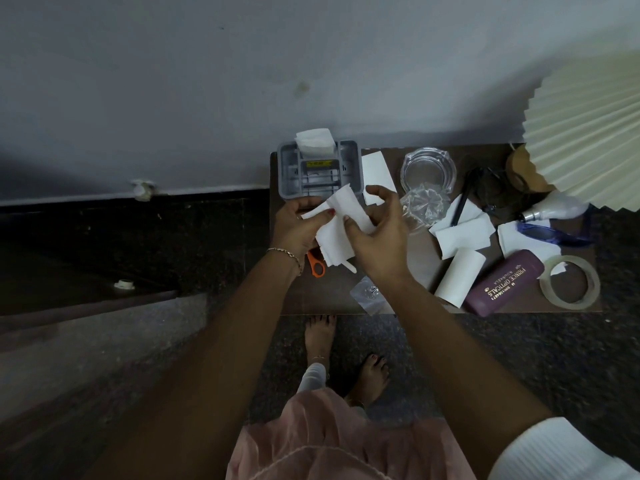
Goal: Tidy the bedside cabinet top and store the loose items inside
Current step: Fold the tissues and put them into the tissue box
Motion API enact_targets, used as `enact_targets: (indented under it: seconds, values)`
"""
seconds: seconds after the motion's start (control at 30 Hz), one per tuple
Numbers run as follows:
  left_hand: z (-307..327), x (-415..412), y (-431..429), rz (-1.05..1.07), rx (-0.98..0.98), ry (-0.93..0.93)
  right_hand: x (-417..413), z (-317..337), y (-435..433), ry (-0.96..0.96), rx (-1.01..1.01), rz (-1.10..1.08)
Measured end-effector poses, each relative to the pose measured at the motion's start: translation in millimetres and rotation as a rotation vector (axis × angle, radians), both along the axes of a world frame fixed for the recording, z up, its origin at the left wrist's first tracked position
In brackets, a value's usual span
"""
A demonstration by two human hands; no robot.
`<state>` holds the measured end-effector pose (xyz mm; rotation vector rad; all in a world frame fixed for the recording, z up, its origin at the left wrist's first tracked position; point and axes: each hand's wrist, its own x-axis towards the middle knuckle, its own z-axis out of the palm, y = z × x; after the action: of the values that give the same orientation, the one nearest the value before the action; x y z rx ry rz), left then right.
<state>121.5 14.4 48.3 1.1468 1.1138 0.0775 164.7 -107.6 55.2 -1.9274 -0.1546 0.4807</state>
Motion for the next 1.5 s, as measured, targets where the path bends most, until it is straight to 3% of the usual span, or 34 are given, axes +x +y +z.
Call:
enact_targets:
  seconds: [0.17,0.3,0.57,0.8,0.9,1.13,1.5]
  values:
    - [11,9,3,0.134,-0.267,-0.065,-7,8,5,-0.067,-0.020,0.147]
    - [18,10,11,0.104,-0.299,-0.137,-8,11,10,-0.143,-0.004,0.186]
    - [29,21,33,-0.107,-0.001,-0.062,11,13,26,-0.206,-0.006,0.129]
    - [52,50,69,-0.398,0.308,-0.139,53,14,49,-0.154,-0.118,0.210]
    - [58,59,82,-0.444,0.329,-0.211,68,17,59,-0.199,-0.152,0.224]
    - [35,60,97,-0.575,0.677,0.115,87,13,76,-0.209,-0.254,0.314]
    - [19,53,98,-0.627,0.676,0.108,84,-3,71,-0.380,-0.315,0.401]
